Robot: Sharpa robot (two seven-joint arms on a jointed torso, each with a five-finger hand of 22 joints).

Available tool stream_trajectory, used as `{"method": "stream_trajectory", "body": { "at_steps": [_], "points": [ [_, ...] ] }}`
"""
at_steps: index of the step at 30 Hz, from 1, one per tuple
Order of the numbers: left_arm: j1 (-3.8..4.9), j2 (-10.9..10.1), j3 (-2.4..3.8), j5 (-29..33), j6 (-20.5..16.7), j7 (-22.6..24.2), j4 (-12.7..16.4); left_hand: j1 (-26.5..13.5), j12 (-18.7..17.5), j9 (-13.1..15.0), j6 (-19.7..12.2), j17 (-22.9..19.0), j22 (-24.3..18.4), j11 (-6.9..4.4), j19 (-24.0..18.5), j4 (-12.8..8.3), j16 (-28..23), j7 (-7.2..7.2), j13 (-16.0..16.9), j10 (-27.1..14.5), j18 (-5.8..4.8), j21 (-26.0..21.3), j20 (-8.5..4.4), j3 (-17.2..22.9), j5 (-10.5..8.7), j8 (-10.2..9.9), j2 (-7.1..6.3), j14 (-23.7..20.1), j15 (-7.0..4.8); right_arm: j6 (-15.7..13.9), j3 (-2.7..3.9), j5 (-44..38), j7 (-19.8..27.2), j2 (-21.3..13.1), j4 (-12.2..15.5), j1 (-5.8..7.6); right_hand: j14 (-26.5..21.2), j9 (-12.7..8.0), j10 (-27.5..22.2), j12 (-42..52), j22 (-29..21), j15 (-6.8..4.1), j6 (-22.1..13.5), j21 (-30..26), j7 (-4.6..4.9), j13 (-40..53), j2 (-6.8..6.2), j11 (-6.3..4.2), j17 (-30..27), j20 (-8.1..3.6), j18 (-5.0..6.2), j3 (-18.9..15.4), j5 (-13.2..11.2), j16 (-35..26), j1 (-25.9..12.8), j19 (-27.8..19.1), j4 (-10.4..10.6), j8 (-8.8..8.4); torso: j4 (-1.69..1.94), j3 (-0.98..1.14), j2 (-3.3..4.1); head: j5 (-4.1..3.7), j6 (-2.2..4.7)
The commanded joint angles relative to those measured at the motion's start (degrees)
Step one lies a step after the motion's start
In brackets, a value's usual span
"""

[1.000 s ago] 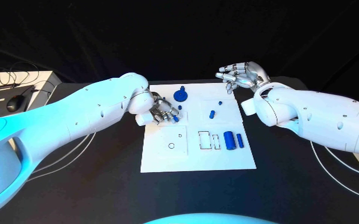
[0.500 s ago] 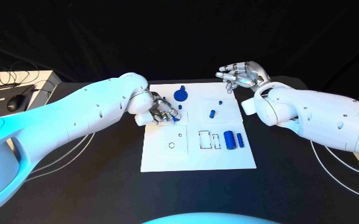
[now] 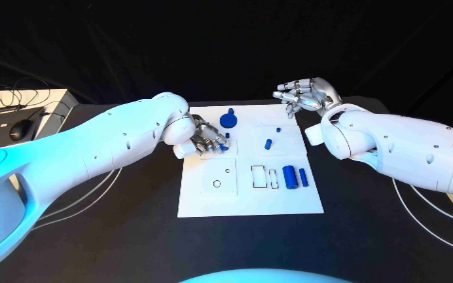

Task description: Assemble the parts on the task board

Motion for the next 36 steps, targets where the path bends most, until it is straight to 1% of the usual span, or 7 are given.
{"method": "stream_trajectory", "body": {
  "at_steps": [1,6,12,18,25,30,36],
  "points": [
    [-0.03,-0.3,0.24,0.3,-2.4,2.3,0.5,-0.8,0.1,0.9,0.5,0.2,0.1,-0.51,0.4,-10.4,0.5,-0.20,0.1,1.2,-1.06,0.4,0.08,10.6,2.11,0.2,-0.03,0.4,0.03,0.7,0.02,-0.4,0.6,0.1,0.0,0.02,0.4,0.0,0.0,-0.2,0.1,-0.14,0.1,0.3,0.34,0.1,0.25,-0.42,0.1,-0.31,0.68,-0.2,0.3,-0.2,-0.3,0.6,0.2,0.08,-0.02,-0.01,0.04,-0.04,-0.01],
    [0.00,-1.1,0.69,0.6,-1.4,2.5,1.1,-1.2,0.2,1.9,1.2,0.8,0.4,-0.70,0.5,-11.2,1.2,-0.55,0.3,1.8,-1.27,0.9,0.15,10.6,5.47,0.3,-0.62,0.5,0.06,0.7,0.02,-0.4,0.6,0.1,-0.1,0.01,0.4,0.0,0.0,-0.2,0.1,-0.14,0.1,0.3,0.34,0.1,0.25,-0.42,0.1,-0.31,0.68,-0.2,0.3,-0.2,-0.3,0.6,0.2,0.08,0.09,0.01,-0.01,-0.07,-0.10],
    [0.14,-2.1,0.93,0.2,1.3,2.3,1.5,-0.2,-0.1,2.8,2.0,0.8,0.5,-0.76,0.5,-11.1,2.0,-0.76,0.5,2.5,-1.48,1.3,0.19,9.3,7.81,-0.7,-1.33,0.6,0.09,0.8,0.02,-0.4,0.6,0.1,-0.2,0.01,0.4,0.0,0.0,-0.2,0.1,-0.13,0.1,0.3,0.34,0.1,0.26,-0.42,0.1,-0.31,0.68,-0.2,0.4,-0.2,-0.4,0.6,0.3,0.08,0.12,0.02,-0.06,-0.05,-0.13],
    [0.44,-2.8,1.01,-2.9,6.0,1.8,1.6,1.0,-0.5,3.6,2.3,0.3,0.4,-0.76,0.5,-10.5,2.2,-0.62,0.8,2.5,-1.54,1.4,0.13,8.9,7.72,-1.9,-1.67,0.5,0.11,0.8,0.02,-0.4,0.6,0.1,-0.2,0.00,0.4,0.0,0.0,-0.2,0.1,-0.13,0.1,0.3,0.34,0.1,0.26,-0.42,0.1,-0.31,0.68,-0.2,0.4,-0.2,-0.4,0.6,0.3,0.08,0.05,0.00,-0.06,0.09,-0.10],
    [0.76,-2.6,1.04,-10.7,10.7,1.2,1.4,1.5,-0.7,3.7,2.5,0.1,0.3,-0.74,0.5,-10.3,2.2,-0.55,0.7,2.4,-1.68,1.5,-0.06,8.7,7.72,-2.4,-1.66,0.4,0.13,0.7,0.02,-0.4,0.7,0.2,-0.3,0.00,0.4,0.0,0.0,-0.2,0.1,-0.13,0.1,0.3,0.34,0.1,0.26,-0.42,0.1,-0.31,0.68,-0.2,0.4,-0.2,-0.4,0.6,0.3,0.08,0.01,0.00,0.04,0.23,0.00],
    [0.85,-2.0,1.04,-15.1,11.2,1.5,1.3,1.7,-0.7,3.8,2.5,-0.3,0.3,-0.67,0.4,-10.0,2.1,-0.52,0.6,2.4,-1.82,1.6,-0.11,8.5,7.57,-2.7,-1.74,0.3,0.18,0.7,0.02,-0.4,0.7,0.2,-0.3,0.00,0.4,0.0,0.0,-0.2,0.1,-0.13,0.1,0.3,0.34,0.1,0.26,-0.42,0.1,-0.31,0.68,-0.2,0.4,-0.2,-0.4,0.6,0.3,0.08,0.00,-0.04,0.09,0.23,0.03],
    [0.87,-1.2,1.04,-19.5,9.7,3.0,1.5,1.9,-0.7,3.9,2.6,-0.5,0.2,-0.66,0.4,-9.7,2.0,-0.52,0.6,2.4,-1.80,1.5,-0.06,8.4,7.54,-2.9,-1.77,0.3,0.19,0.7,0.02,-0.4,0.7,0.3,-0.3,0.00,0.4,0.0,0.0,-0.2,0.1,-0.13,0.1,0.3,0.34,0.1,0.26,-0.42,0.1,-0.31,0.68,-0.2,0.4,-0.2,-0.4,0.6,0.3,0.08,0.04,-0.02,0.09,0.19,-0.05]
  ]
}}
